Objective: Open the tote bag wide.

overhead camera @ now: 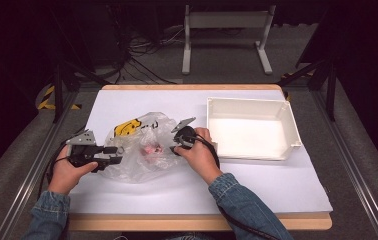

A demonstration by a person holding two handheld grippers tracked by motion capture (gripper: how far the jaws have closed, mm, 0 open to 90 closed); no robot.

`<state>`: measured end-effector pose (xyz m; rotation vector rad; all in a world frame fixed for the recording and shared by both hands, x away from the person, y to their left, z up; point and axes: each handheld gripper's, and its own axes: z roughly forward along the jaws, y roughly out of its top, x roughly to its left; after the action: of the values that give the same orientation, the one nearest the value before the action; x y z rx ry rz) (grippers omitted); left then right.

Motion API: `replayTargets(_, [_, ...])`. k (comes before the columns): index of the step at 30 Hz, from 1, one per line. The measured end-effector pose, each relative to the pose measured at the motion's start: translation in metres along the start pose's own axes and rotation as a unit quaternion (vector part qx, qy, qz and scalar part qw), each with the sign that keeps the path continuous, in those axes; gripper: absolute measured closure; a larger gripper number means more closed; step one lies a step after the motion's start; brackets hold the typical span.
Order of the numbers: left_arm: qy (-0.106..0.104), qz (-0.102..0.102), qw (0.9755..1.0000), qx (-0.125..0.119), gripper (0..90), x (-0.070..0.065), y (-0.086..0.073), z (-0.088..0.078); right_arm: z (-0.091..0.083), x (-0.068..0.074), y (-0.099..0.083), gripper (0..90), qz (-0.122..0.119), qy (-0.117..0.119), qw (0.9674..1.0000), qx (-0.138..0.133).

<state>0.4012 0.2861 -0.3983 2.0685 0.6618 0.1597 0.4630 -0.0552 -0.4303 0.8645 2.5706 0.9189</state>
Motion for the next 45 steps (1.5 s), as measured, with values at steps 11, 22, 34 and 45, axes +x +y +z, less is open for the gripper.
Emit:
replayTargets(11, [0.051,0.045,0.9963,-0.053,24.4,-0.020,0.042,0.004,-0.005,0.002,0.001,50.0,0.001,0.000,0.9999,-0.012])
replayTargets(22, [0.009,0.061,0.9979,-0.020,76.1,-0.008,0.040,0.022,-0.008,0.001,0.001,48.1,0.007,0.000,0.9997,-0.022])
replayTargets(34, [-0.060,0.110,0.9921,0.011,90.0,-0.025,0.033,0.002,-0.009,0.000,0.000,48.6,0.007,-0.001,0.9996,-0.026])
replayTargets(45, [-0.102,0.101,0.9836,0.110,90.0,-0.022,0.015,0.008,-0.009,0.000,0.001,50.2,0.009,-0.002,0.9996,-0.028])
